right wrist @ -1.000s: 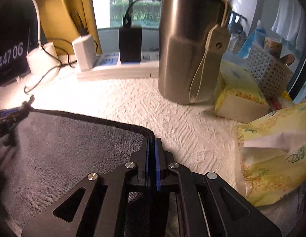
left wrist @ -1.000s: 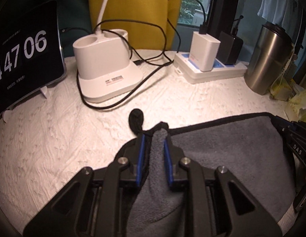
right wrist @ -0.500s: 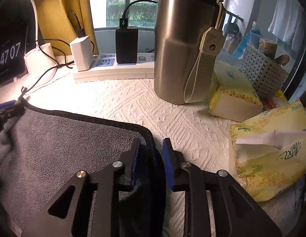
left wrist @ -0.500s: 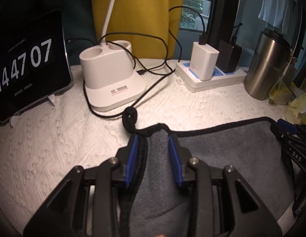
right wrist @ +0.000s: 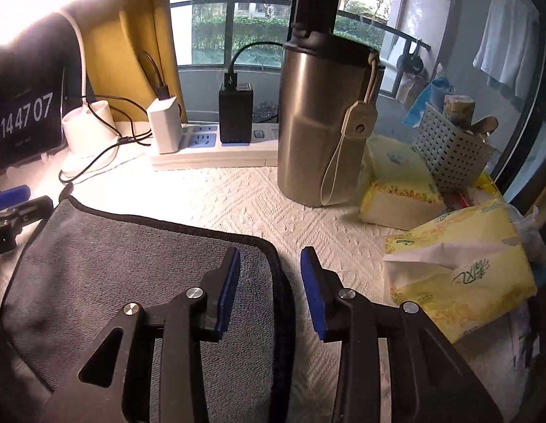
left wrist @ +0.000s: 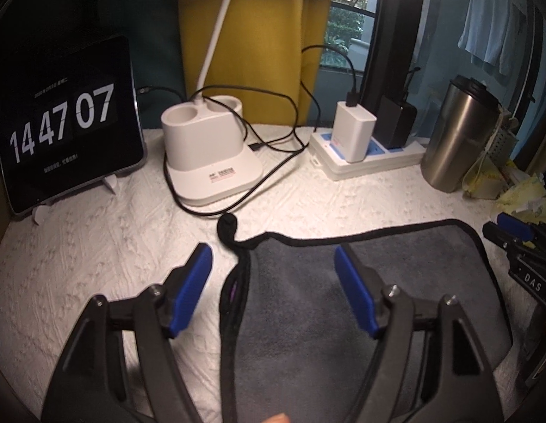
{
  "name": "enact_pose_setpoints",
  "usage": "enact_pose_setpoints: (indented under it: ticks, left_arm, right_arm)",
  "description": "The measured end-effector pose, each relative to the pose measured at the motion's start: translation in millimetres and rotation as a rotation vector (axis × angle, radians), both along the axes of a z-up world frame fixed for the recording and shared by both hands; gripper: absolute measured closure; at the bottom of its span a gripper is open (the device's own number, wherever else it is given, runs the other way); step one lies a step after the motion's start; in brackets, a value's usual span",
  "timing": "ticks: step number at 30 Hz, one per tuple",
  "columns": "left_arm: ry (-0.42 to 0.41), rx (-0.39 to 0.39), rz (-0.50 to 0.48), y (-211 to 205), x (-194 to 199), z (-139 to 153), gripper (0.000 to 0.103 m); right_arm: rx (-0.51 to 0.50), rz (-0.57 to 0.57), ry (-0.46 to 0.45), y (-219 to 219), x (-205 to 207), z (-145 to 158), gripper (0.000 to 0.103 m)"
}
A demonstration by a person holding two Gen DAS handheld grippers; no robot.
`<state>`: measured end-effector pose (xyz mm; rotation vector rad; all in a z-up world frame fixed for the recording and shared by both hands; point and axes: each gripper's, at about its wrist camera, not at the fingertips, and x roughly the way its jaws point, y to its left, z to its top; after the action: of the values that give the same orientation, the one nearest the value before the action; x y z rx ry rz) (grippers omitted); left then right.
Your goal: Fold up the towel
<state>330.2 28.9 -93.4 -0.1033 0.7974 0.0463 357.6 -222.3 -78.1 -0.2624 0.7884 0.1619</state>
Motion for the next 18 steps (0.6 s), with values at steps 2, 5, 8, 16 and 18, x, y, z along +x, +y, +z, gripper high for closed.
enact_pose_setpoints:
  ticks: [2,5,8,16,18]
  left_arm:
    - [-0.006,-0.002,0.0,1,-3,2,0.03]
    - [-0.017,-0.003,-0.002,2,-12,7,0.03]
    - [-0.028,-0.005,-0.003,2,-20,13,0.03]
    - [-0.063,-0.007,-0.007,1,-43,33,0.03]
    - [-0.07,-0.007,-0.01,0,-50,37,0.03]
  right_arm:
    - [0.001,0.001,-0.008,1,-5,4,0.065]
    - [0.002,0.001,-0.02,2,-11,9,0.065]
    - [0.004,0.001,-0.034,2,-20,16,0.065]
    - [0.003,-0.002,-0.069,2,-45,32,0.065]
    - [0.004,-0.003,-0.077,1,-51,36,0.065]
